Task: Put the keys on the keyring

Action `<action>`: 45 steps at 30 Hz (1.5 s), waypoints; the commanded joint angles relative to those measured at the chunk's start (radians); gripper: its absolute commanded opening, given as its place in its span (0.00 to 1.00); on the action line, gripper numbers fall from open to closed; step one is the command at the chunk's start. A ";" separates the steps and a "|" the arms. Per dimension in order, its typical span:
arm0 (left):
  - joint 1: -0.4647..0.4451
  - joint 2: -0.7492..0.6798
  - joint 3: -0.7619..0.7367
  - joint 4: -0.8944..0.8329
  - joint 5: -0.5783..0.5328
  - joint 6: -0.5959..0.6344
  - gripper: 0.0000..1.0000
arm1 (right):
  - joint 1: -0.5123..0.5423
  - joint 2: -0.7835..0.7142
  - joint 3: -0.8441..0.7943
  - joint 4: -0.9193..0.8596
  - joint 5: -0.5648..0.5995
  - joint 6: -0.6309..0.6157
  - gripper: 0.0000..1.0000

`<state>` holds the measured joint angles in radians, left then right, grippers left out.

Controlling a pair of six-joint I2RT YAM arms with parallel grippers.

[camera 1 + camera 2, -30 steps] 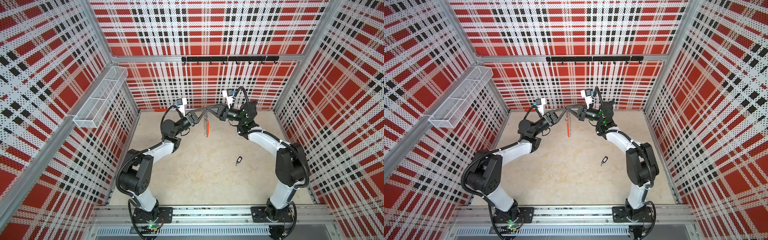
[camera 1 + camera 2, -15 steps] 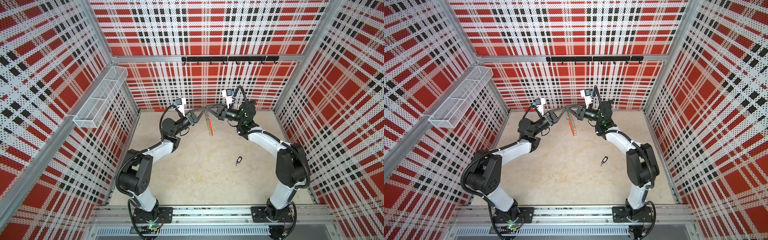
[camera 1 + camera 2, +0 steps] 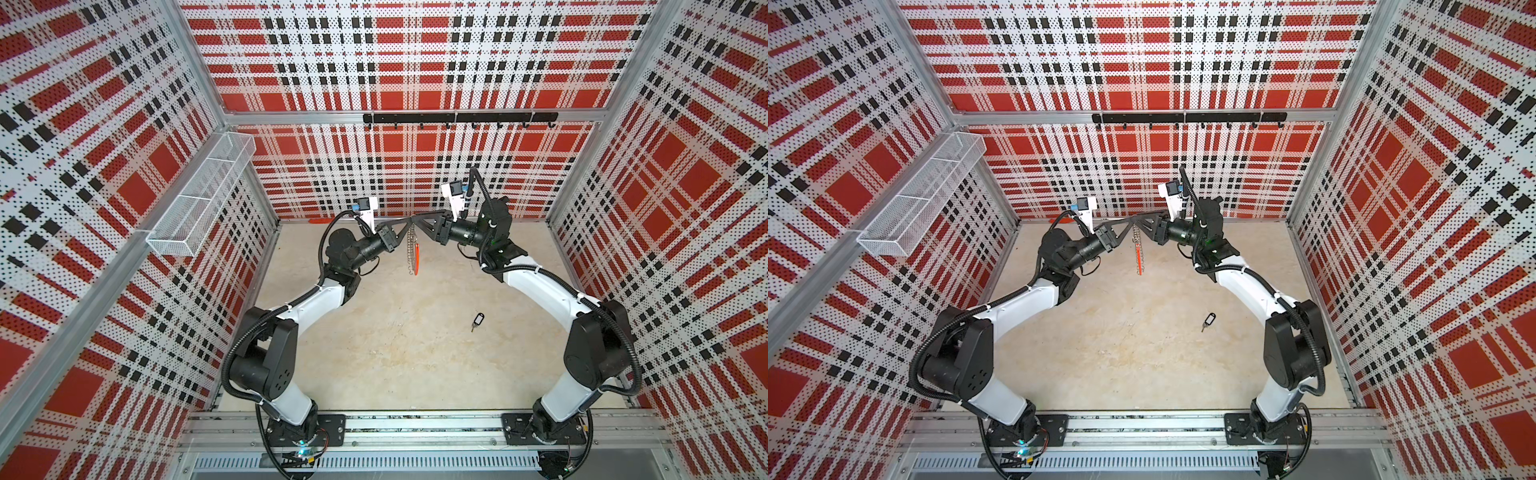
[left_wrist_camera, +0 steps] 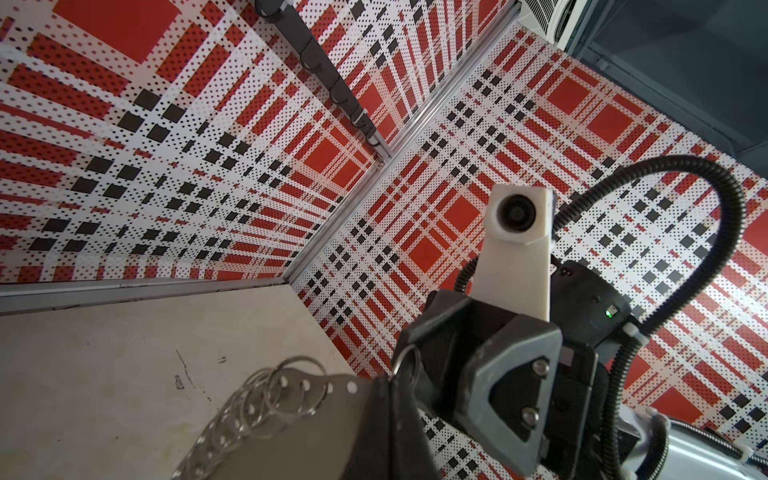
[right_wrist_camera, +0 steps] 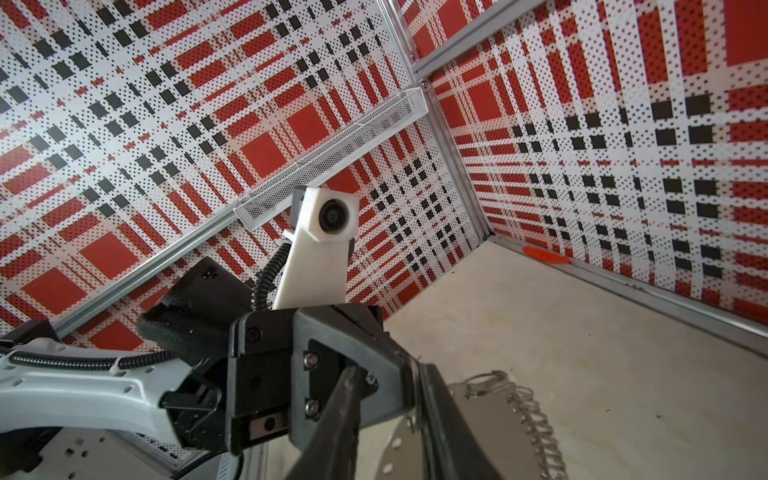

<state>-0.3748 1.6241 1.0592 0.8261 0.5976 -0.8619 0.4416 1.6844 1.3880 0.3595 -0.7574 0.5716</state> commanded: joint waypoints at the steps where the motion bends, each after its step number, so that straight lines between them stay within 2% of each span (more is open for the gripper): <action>1: 0.014 -0.013 0.048 -0.100 0.003 0.064 0.00 | -0.015 -0.067 -0.019 -0.004 -0.003 -0.045 0.35; 3: 0.014 -0.014 0.069 -0.147 0.016 0.098 0.00 | -0.038 -0.089 -0.020 -0.043 0.018 -0.067 0.45; 7: 0.014 -0.027 0.104 -0.252 0.052 0.217 0.00 | -0.086 -0.111 0.062 -0.303 0.116 -0.212 0.49; 8: 0.014 -0.032 0.117 -0.293 0.056 0.254 0.00 | -0.094 -0.117 0.076 -0.356 0.174 -0.244 0.40; 10: 0.014 -0.036 0.150 -0.389 0.059 0.327 0.00 | -0.098 -0.140 0.064 -0.411 0.394 -0.263 0.14; 11: 0.014 -0.036 0.174 -0.442 0.059 0.364 0.00 | -0.099 -0.156 0.037 -0.402 0.524 -0.249 0.11; 12: 0.014 -0.035 0.193 -0.482 0.063 0.389 0.00 | -0.104 -0.172 0.012 -0.382 0.582 -0.233 0.18; 13: 0.013 -0.031 0.214 -0.527 0.071 0.417 0.00 | -0.122 -0.190 -0.016 -0.348 0.554 -0.214 0.31; 14: 0.011 -0.030 0.236 -0.566 0.076 0.438 0.00 | -0.150 -0.194 -0.028 -0.313 0.449 -0.190 0.41; 15: 0.010 -0.029 0.250 -0.594 0.081 0.450 0.00 | -0.171 -0.186 -0.024 -0.292 0.341 -0.165 0.44; 17: 0.007 -0.026 0.271 -0.629 0.097 0.467 0.00 | -0.190 -0.139 0.007 -0.250 0.083 -0.131 0.43; 19: 0.005 -0.024 0.288 -0.650 0.120 0.470 0.00 | -0.187 -0.076 0.046 -0.232 -0.103 -0.093 0.37; 22: 0.003 -0.022 0.310 -0.668 0.167 0.465 0.00 | -0.186 -0.060 -0.006 -0.087 -0.243 0.025 0.34; 25: 0.004 -0.023 0.329 -0.688 0.192 0.468 0.00 | -0.179 -0.069 -0.059 0.025 -0.285 0.081 0.32; 31: 0.002 -0.012 0.357 -0.675 0.239 0.461 0.00 | -0.149 -0.049 -0.041 -0.069 -0.300 0.005 0.26; 41: -0.031 0.048 0.449 -0.698 0.251 0.466 0.00 | -0.135 0.012 0.054 -0.057 -0.338 0.034 0.30; 45: -0.032 0.065 0.467 -0.719 0.254 0.485 0.00 | -0.130 0.031 0.077 -0.032 -0.347 0.056 0.25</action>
<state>-0.4011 1.6722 1.4918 0.1169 0.8314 -0.4034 0.3012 1.6989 1.4307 0.2829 -1.0714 0.6182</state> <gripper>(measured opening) 0.044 0.263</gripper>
